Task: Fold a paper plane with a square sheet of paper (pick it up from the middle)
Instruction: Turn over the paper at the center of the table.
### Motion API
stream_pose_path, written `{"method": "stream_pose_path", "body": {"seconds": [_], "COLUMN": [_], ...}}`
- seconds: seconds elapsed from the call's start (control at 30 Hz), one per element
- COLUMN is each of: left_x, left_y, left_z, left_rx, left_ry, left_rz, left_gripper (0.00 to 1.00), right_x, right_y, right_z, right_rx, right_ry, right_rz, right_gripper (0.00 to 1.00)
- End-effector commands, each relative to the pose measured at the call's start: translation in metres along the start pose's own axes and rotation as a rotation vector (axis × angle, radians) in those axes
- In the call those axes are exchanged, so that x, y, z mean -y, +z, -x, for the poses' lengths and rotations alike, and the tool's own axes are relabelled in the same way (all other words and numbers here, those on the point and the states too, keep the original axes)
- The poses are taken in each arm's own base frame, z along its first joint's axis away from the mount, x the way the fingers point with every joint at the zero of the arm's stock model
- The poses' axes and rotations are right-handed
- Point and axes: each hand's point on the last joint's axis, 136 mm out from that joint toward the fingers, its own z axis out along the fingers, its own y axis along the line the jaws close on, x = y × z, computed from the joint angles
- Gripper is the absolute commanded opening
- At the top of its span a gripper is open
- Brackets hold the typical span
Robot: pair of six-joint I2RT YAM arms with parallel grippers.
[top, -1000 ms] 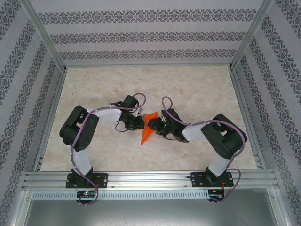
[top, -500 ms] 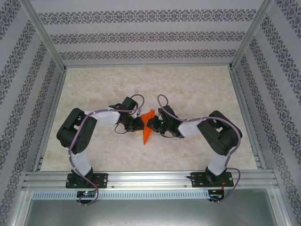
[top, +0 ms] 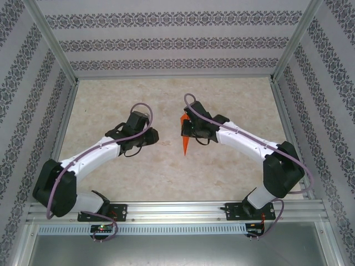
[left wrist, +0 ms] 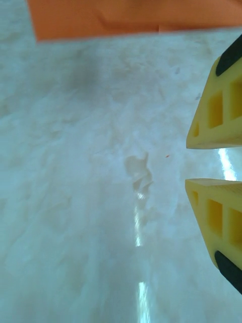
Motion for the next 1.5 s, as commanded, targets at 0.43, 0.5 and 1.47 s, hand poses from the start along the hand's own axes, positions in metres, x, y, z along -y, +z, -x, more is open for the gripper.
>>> {"method": "stream_pose_path", "body": {"seconds": [0.43, 0.5, 1.47], "left_x": [-0.102, -0.104, 0.001], "left_y": [-0.102, -0.106, -0.011], "left_z": [0.017, 0.018, -0.060], "left_rx": [0.473, 0.485, -0.031], "left_ry": [-0.207, -0.188, -0.037], "left_rz": [0.296, 0.310, -0.179], "left_gripper": [0.38, 0.39, 0.50], "right_x": [0.043, 0.026, -0.019], "right_y": [0.017, 0.034, 0.006], "right_z": [-0.060, -0.074, -0.079], "right_rx": [-0.276, -0.311, -0.089], "right_ry": [-0.514, -0.525, 0.097], "right_rz": [-0.756, -0.730, 0.539], "right_gripper": [0.08, 0.10, 0.05]}}
